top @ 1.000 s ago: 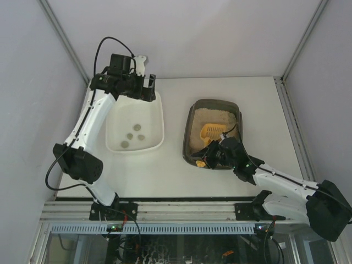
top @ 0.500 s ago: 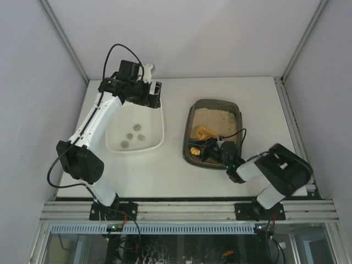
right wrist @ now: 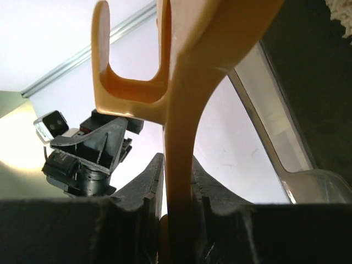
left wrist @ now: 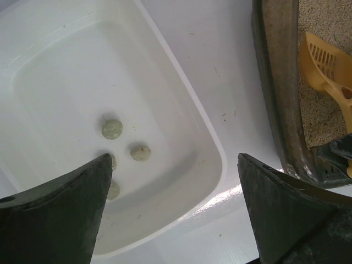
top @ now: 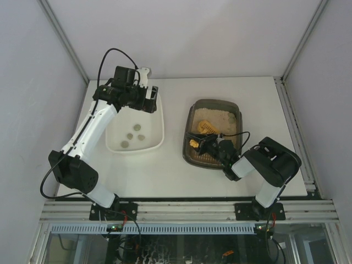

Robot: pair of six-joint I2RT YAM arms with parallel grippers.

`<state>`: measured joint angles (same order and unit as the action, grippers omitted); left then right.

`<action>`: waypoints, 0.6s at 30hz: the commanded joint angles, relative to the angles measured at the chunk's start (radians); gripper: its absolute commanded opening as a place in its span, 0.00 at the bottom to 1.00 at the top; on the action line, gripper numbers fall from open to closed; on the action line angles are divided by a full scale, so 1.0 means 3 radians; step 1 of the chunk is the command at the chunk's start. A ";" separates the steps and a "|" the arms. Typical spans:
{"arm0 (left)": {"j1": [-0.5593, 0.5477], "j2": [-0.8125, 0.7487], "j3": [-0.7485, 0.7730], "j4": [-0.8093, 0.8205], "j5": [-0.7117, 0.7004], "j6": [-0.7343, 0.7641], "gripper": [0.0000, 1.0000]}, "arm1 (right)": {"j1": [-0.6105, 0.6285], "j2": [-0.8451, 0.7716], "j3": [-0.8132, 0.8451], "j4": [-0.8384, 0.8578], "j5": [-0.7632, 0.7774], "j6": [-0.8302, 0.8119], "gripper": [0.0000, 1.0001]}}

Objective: Clean the litter box

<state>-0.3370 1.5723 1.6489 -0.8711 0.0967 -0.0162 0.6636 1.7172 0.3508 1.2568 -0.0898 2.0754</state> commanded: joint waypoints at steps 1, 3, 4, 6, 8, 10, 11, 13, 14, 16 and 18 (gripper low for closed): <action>-0.0001 -0.0077 -0.0019 0.0137 -0.0040 0.0017 1.00 | 0.0022 -0.0002 0.0021 0.0812 0.0269 0.0939 0.00; 0.0002 -0.0070 -0.0004 0.0132 -0.0054 0.0013 1.00 | 0.0033 -0.0011 -0.0009 0.0812 0.0395 0.1012 0.00; 0.0000 -0.0074 0.0000 0.0132 -0.0059 0.0016 1.00 | 0.0037 -0.0023 -0.0030 0.0812 0.0484 0.1044 0.00; -0.0001 -0.0079 -0.0005 0.0135 -0.0067 0.0016 1.00 | 0.0042 -0.0058 -0.0077 0.0789 0.0633 0.1086 0.00; 0.0000 -0.0091 -0.0014 0.0131 -0.0077 0.0016 1.00 | 0.0034 -0.0104 -0.0089 0.0697 0.0699 0.1116 0.00; 0.0002 -0.0112 -0.0041 0.0132 -0.0080 0.0014 1.00 | 0.0021 -0.0138 -0.0081 0.0602 0.0738 0.1115 0.00; 0.0003 -0.0123 -0.0060 0.0137 -0.0077 0.0011 1.00 | 0.0010 -0.0154 -0.0079 0.0551 0.0744 0.1115 0.00; -0.0001 -0.0153 -0.0113 0.0164 -0.0082 0.0008 1.00 | -0.0003 -0.0179 -0.0067 0.0465 0.0771 0.1112 0.00; -0.0001 -0.0168 -0.0139 0.0178 -0.0090 0.0004 1.00 | -0.0018 -0.0180 -0.0063 0.0430 0.0774 0.1110 0.00; -0.0001 -0.0189 -0.0173 0.0196 -0.0097 0.0005 1.00 | -0.0044 -0.0186 -0.0032 0.0379 0.0780 0.1090 0.00; 0.0002 -0.0201 -0.0191 0.0199 -0.0109 0.0012 1.00 | -0.0082 -0.0190 0.0013 0.0316 0.0740 0.1072 0.00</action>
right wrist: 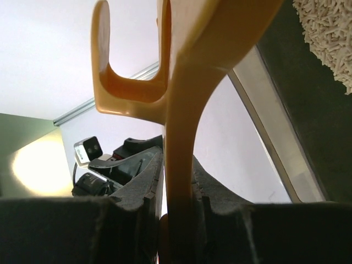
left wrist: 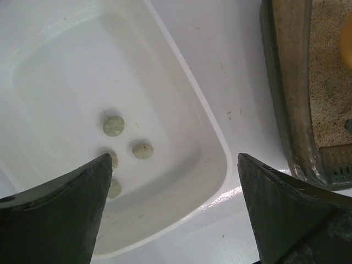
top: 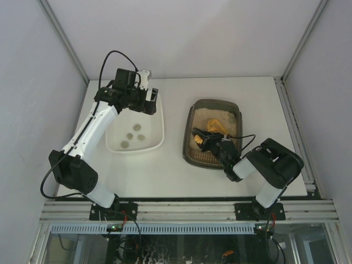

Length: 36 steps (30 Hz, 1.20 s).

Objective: Clean the litter box

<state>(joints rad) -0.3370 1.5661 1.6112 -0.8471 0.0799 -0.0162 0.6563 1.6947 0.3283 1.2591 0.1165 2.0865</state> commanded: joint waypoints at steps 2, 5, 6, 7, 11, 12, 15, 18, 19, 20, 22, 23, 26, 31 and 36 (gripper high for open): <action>0.0003 -0.0194 -0.0080 0.0127 -0.0061 0.0013 1.00 | -0.0099 -0.0117 0.0115 0.0248 0.0023 0.1026 0.00; -0.0001 -0.0191 -0.0091 0.0125 -0.0056 0.0023 1.00 | -0.0204 -0.0110 0.0153 0.0178 -0.0078 0.0977 0.00; 0.0001 -0.0184 -0.0082 0.0113 -0.0041 0.0035 1.00 | -0.0255 -0.0109 0.0171 0.0141 -0.0134 0.0966 0.00; 0.0003 -0.0172 -0.0072 0.0098 -0.0020 0.0047 1.00 | -0.0298 -0.0110 0.0185 0.0115 -0.0179 0.0955 0.00; 0.0002 -0.0114 -0.0013 0.0049 0.0019 0.0087 1.00 | -0.0441 -0.0156 0.0242 -0.0157 -0.0380 0.0881 0.00; 0.0003 -0.0095 0.0005 0.0032 0.0024 0.0089 1.00 | -0.0484 -0.0173 0.0269 -0.0240 -0.0453 0.0855 0.00; 0.0002 -0.0055 0.0031 0.0034 0.0025 0.0080 1.00 | -0.0593 -0.0205 0.0346 -0.0437 -0.0629 0.0761 0.00; -0.0001 -0.0019 0.0044 0.0048 0.0029 0.0064 1.00 | -0.0707 -0.0207 0.0485 -0.0692 -0.0891 0.0643 0.00; 0.0000 -0.0007 0.0048 0.0052 0.0030 0.0060 1.00 | -0.0736 -0.0192 0.0528 -0.0750 -0.0962 0.0611 0.00; -0.0001 0.0007 0.0055 0.0052 0.0026 0.0059 1.00 | -0.0766 -0.0173 0.0571 -0.0789 -0.1018 0.0587 0.00; 0.0001 0.0028 0.0060 0.0052 0.0031 0.0054 1.00 | -0.0820 -0.0119 0.0648 -0.0874 -0.1172 0.0543 0.00; -0.0001 0.0035 0.0063 0.0054 0.0042 0.0052 1.00 | -0.0845 -0.0080 0.0691 -0.0900 -0.1237 0.0522 0.00; 0.0001 0.0059 0.0077 0.0052 0.0050 0.0048 1.00 | -0.0892 0.0024 0.0780 -0.0932 -0.1378 0.0500 0.00; -0.0001 0.0067 0.0085 0.0055 0.0038 0.0054 1.00 | -0.0915 0.0081 0.0818 -0.0994 -0.1438 0.0482 0.00; -0.0001 0.0047 0.0066 0.0053 0.0040 0.0055 1.00 | -0.0911 -0.0073 0.0820 -0.1277 -0.1421 0.0383 0.00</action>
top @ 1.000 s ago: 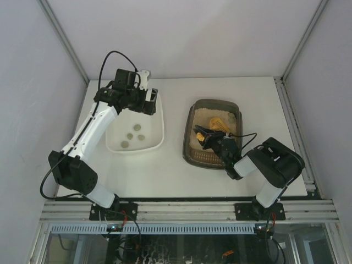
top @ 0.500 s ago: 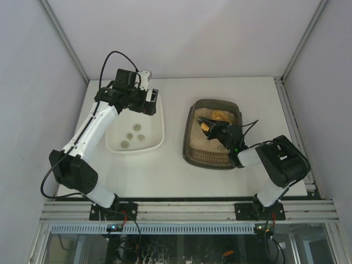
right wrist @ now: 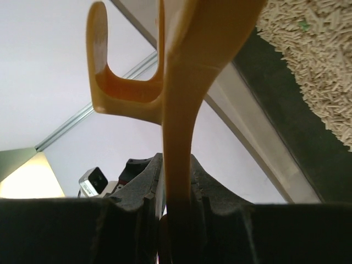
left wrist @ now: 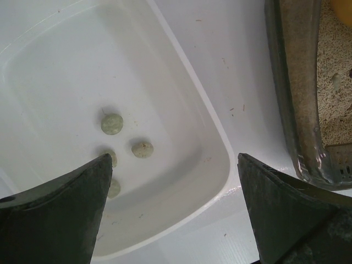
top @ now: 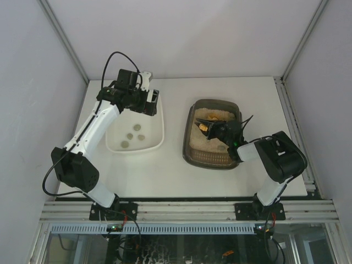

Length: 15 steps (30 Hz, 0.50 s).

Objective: Clean the litter box

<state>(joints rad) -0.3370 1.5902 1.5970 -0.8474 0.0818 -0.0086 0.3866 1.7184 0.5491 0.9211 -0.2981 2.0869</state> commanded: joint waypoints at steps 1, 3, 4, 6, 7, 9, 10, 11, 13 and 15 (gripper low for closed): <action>-0.0001 -0.0034 0.0108 0.0053 0.0037 0.0029 1.00 | -0.0011 -0.0200 0.0083 -0.0230 -0.0028 0.0351 0.00; 0.0002 -0.0043 0.0095 0.0053 0.0037 0.0029 1.00 | -0.0006 -0.0326 0.0082 -0.0440 0.0048 0.0296 0.00; 0.0002 -0.0048 0.0088 0.0053 0.0036 0.0026 1.00 | 0.0002 -0.0398 0.0082 -0.0555 0.0098 0.0254 0.00; 0.0003 -0.0061 0.0070 0.0053 0.0039 0.0028 1.00 | 0.0011 -0.0549 0.0080 -0.0822 0.0241 0.0184 0.00; 0.0000 -0.0072 0.0063 0.0056 0.0032 0.0029 1.00 | 0.0017 -0.0626 0.0078 -0.0954 0.0317 0.0160 0.00; 0.0000 -0.0089 0.0047 0.0076 0.0029 0.0032 1.00 | 0.0032 -0.0745 0.0079 -0.1142 0.0480 0.0118 0.00; -0.0001 -0.0092 0.0042 0.0078 0.0024 0.0033 1.00 | 0.0033 -0.0788 0.0082 -0.1171 0.0547 0.0113 0.00; -0.0001 -0.0094 0.0044 0.0083 0.0024 0.0032 1.00 | 0.0032 -0.0797 0.0082 -0.1173 0.0592 0.0117 0.00; 0.0001 -0.0086 0.0050 0.0084 0.0023 0.0035 1.00 | 0.0027 -0.0749 0.0084 -0.1119 0.0629 0.0132 0.00; 0.0003 -0.0074 0.0065 0.0084 0.0039 0.0034 1.00 | 0.0021 -0.0654 0.0086 -0.1016 0.0613 0.0168 0.00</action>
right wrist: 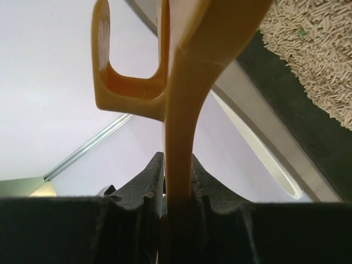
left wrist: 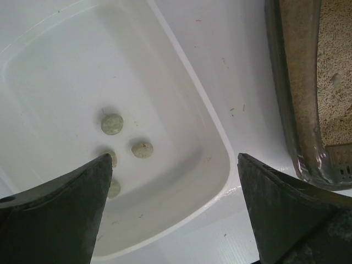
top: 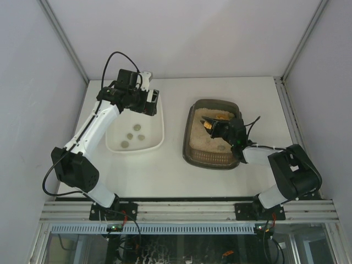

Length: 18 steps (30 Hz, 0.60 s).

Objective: Clean the litter box

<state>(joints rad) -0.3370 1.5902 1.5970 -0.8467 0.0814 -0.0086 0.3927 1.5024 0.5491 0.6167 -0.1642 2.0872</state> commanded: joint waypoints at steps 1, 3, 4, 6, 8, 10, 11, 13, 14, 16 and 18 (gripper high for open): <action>0.0002 -0.0067 0.0070 0.0084 0.0051 0.0030 1.00 | 0.0003 0.0121 0.0082 0.0060 0.0165 0.0181 0.00; 0.0000 -0.0062 0.0081 0.0084 0.0052 0.0031 1.00 | 0.0007 0.0214 0.0082 0.0139 0.0155 0.0208 0.00; 0.0000 -0.0060 0.0084 0.0084 0.0048 0.0033 1.00 | 0.0010 0.0263 0.0082 0.0170 0.0144 0.0215 0.00; -0.0001 -0.0057 0.0091 0.0080 0.0037 0.0038 1.00 | 0.0009 0.0350 0.0082 0.0247 0.0106 0.0246 0.00; -0.0001 -0.0054 0.0091 0.0077 0.0038 0.0043 1.00 | 0.0015 0.0416 0.0085 0.0357 0.0070 0.0282 0.00; 0.0001 -0.0050 0.0091 0.0072 0.0027 0.0043 1.00 | 0.0028 0.0432 0.0088 0.0417 0.0069 0.0311 0.00; 0.0001 -0.0053 0.0086 0.0072 0.0025 0.0043 1.00 | 0.0026 0.0425 0.0099 0.0402 0.0060 0.0310 0.00; 0.0000 -0.0048 0.0090 0.0073 0.0021 0.0040 1.00 | 0.0020 0.0402 0.0122 0.0365 0.0041 0.0295 0.00; 0.0001 -0.0049 0.0091 0.0069 0.0018 0.0039 1.00 | 0.0011 0.0392 0.0134 0.0342 0.0028 0.0300 0.00; 0.0001 -0.0053 0.0096 0.0062 0.0017 0.0036 1.00 | 0.0014 0.0365 0.0159 0.0299 0.0027 0.0290 0.00; -0.0001 -0.0059 0.0097 0.0052 0.0020 0.0031 1.00 | 0.0003 0.0347 0.0185 0.0218 0.0025 0.0276 0.00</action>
<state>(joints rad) -0.3370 1.5902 1.5970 -0.8467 0.0814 -0.0082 0.4042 1.6184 0.5636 0.7021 -0.1600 2.0865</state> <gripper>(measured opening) 0.996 0.187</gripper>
